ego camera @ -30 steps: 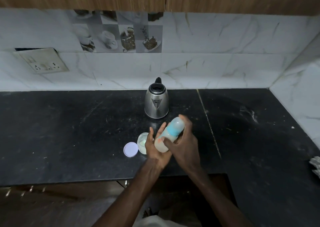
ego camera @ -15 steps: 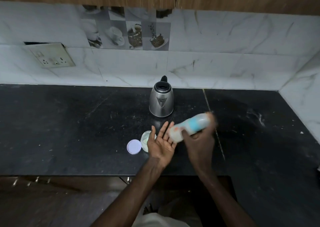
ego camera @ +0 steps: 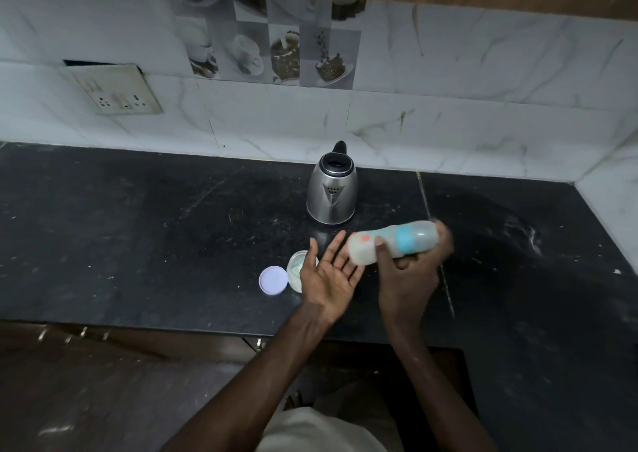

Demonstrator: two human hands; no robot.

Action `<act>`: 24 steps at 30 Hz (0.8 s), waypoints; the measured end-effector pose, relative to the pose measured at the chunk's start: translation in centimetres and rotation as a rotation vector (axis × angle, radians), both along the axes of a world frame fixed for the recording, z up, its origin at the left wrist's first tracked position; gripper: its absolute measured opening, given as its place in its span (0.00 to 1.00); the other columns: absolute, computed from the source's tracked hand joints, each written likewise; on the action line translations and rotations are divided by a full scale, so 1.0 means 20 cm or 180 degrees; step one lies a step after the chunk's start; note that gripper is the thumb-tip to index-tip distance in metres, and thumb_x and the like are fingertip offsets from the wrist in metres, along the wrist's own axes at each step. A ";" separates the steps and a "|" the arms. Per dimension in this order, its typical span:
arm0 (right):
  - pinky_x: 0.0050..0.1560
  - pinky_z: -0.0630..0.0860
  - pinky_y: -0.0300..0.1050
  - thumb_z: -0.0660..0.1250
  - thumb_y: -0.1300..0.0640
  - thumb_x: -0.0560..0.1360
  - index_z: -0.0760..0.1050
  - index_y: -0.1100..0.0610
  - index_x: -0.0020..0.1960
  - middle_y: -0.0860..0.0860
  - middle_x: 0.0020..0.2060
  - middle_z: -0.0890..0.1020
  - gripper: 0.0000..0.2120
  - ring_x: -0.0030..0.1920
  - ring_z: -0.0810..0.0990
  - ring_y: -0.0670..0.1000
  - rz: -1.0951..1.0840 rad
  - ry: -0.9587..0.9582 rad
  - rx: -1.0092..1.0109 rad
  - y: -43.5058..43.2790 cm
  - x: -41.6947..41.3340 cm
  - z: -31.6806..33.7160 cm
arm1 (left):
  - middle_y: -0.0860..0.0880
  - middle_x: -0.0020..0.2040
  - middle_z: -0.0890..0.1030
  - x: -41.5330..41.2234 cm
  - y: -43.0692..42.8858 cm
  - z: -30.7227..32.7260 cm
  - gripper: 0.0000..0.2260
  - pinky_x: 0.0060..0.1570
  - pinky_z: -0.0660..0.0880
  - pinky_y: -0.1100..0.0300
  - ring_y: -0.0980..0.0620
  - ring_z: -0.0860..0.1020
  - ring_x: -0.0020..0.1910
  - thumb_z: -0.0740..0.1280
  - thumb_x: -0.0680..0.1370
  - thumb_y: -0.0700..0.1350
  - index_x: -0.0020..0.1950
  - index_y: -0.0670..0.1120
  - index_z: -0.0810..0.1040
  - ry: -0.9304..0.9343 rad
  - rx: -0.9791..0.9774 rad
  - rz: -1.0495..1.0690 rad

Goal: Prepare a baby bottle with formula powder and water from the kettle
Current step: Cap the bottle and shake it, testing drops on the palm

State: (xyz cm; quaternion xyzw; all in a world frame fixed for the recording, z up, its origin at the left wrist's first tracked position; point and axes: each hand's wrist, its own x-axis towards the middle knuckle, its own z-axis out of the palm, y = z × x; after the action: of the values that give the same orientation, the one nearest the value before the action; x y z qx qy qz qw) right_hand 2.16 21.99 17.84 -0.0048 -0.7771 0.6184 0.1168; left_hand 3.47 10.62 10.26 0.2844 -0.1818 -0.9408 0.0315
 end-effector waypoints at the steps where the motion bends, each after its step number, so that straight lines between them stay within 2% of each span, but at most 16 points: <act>1: 0.59 0.83 0.48 0.81 0.54 0.71 0.60 0.42 0.78 0.47 0.65 0.80 0.44 0.59 0.84 0.48 0.0304 -0.0100 0.0303 -0.01 0.02 -0.01 | 0.42 0.74 0.80 0.01 0.00 0.00 0.32 0.82 0.64 0.41 0.40 0.73 0.78 0.61 0.83 0.65 0.78 0.44 0.76 0.0022 0.0077 0.0016; 4: 0.63 0.80 0.50 0.80 0.49 0.72 0.59 0.37 0.78 0.44 0.70 0.78 0.43 0.64 0.81 0.47 0.1217 -0.0323 0.0878 0.00 0.06 -0.11 | 0.39 0.75 0.78 0.02 0.01 -0.04 0.31 0.81 0.64 0.37 0.35 0.72 0.78 0.65 0.82 0.63 0.77 0.43 0.76 0.0057 0.0230 0.0057; 6: 0.58 0.82 0.46 0.77 0.43 0.75 0.59 0.36 0.78 0.43 0.67 0.80 0.39 0.58 0.83 0.44 0.1539 -0.0282 0.1025 0.04 0.02 -0.11 | 0.38 0.76 0.78 0.03 -0.01 -0.06 0.30 0.78 0.70 0.40 0.36 0.71 0.79 0.66 0.83 0.62 0.78 0.43 0.75 0.0175 0.0376 0.0090; 8: 0.51 0.81 0.37 0.77 0.43 0.75 0.61 0.35 0.76 0.39 0.63 0.80 0.36 0.50 0.84 0.41 0.1802 -0.0259 0.1066 0.09 -0.04 -0.09 | 0.39 0.75 0.78 0.03 -0.02 -0.07 0.29 0.62 0.83 0.46 0.37 0.73 0.78 0.65 0.84 0.61 0.78 0.43 0.75 0.0244 0.0462 0.0127; 10: 0.51 0.82 0.37 0.79 0.46 0.74 0.60 0.33 0.74 0.37 0.63 0.78 0.38 0.51 0.84 0.40 0.2092 -0.0345 0.1048 0.13 -0.09 -0.07 | 0.39 0.74 0.79 0.03 -0.02 -0.06 0.28 0.44 0.86 0.51 0.37 0.76 0.72 0.65 0.84 0.61 0.77 0.43 0.76 0.0233 0.0465 0.0108; 11: 0.53 0.83 0.41 0.80 0.48 0.73 0.59 0.31 0.73 0.38 0.64 0.78 0.40 0.54 0.84 0.40 0.2215 -0.0375 0.1041 0.13 -0.11 -0.06 | 0.39 0.74 0.79 0.03 -0.02 -0.05 0.28 0.40 0.84 0.53 0.36 0.76 0.70 0.65 0.83 0.61 0.76 0.43 0.77 0.0221 0.0451 0.0074; 13: 0.57 0.84 0.46 0.82 0.52 0.72 0.57 0.29 0.73 0.41 0.66 0.78 0.44 0.58 0.84 0.42 0.2383 -0.0458 0.0944 0.14 -0.13 -0.08 | 0.38 0.73 0.80 0.03 0.00 -0.05 0.28 0.44 0.79 0.54 0.37 0.79 0.65 0.68 0.81 0.61 0.73 0.44 0.80 0.0244 0.0369 -0.0027; 16: 0.59 0.84 0.48 0.84 0.55 0.70 0.58 0.29 0.73 0.41 0.66 0.78 0.46 0.59 0.85 0.45 0.2365 -0.0422 0.0792 0.14 -0.15 -0.10 | 0.37 0.70 0.82 0.03 0.01 -0.06 0.26 0.54 0.77 0.53 0.39 0.82 0.60 0.70 0.78 0.61 0.68 0.44 0.85 0.0209 0.0276 -0.0093; 18: 0.59 0.83 0.43 0.84 0.55 0.69 0.57 0.29 0.74 0.35 0.64 0.78 0.48 0.59 0.84 0.44 0.2455 -0.0316 0.0808 0.14 -0.16 -0.07 | 0.38 0.71 0.81 0.03 0.01 -0.05 0.27 0.66 0.76 0.49 0.38 0.80 0.65 0.68 0.79 0.61 0.70 0.44 0.84 0.0158 0.0214 -0.0140; 20: 0.59 0.80 0.37 0.84 0.55 0.69 0.57 0.28 0.75 0.28 0.64 0.75 0.49 0.60 0.83 0.40 0.2549 -0.0051 0.1061 0.15 -0.18 -0.02 | 0.38 0.73 0.80 0.03 0.01 -0.04 0.29 0.76 0.69 0.45 0.38 0.77 0.71 0.66 0.81 0.63 0.74 0.44 0.80 0.0116 0.0110 -0.0195; 22: 0.62 0.78 0.35 0.83 0.56 0.70 0.58 0.30 0.75 0.25 0.65 0.72 0.48 0.63 0.80 0.38 0.2512 0.0187 0.1225 0.18 -0.21 0.06 | 0.39 0.74 0.80 0.03 0.02 -0.02 0.30 0.81 0.64 0.43 0.39 0.78 0.71 0.64 0.83 0.64 0.77 0.45 0.77 0.0097 0.0053 -0.0213; 24: 0.63 0.78 0.35 0.82 0.58 0.70 0.60 0.35 0.77 0.28 0.68 0.72 0.46 0.65 0.78 0.38 0.2109 0.0561 0.1188 0.21 -0.24 0.15 | 0.42 0.73 0.81 0.04 0.03 -0.01 0.30 0.80 0.66 0.44 0.42 0.79 0.71 0.62 0.83 0.64 0.78 0.46 0.77 0.0024 -0.0003 -0.0233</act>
State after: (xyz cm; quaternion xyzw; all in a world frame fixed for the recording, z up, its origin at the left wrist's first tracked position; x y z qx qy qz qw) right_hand -2.74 26.22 20.87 0.3209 -0.8227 0.4686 -0.0241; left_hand 4.24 11.16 10.02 0.2741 -0.1924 -0.9423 -0.0022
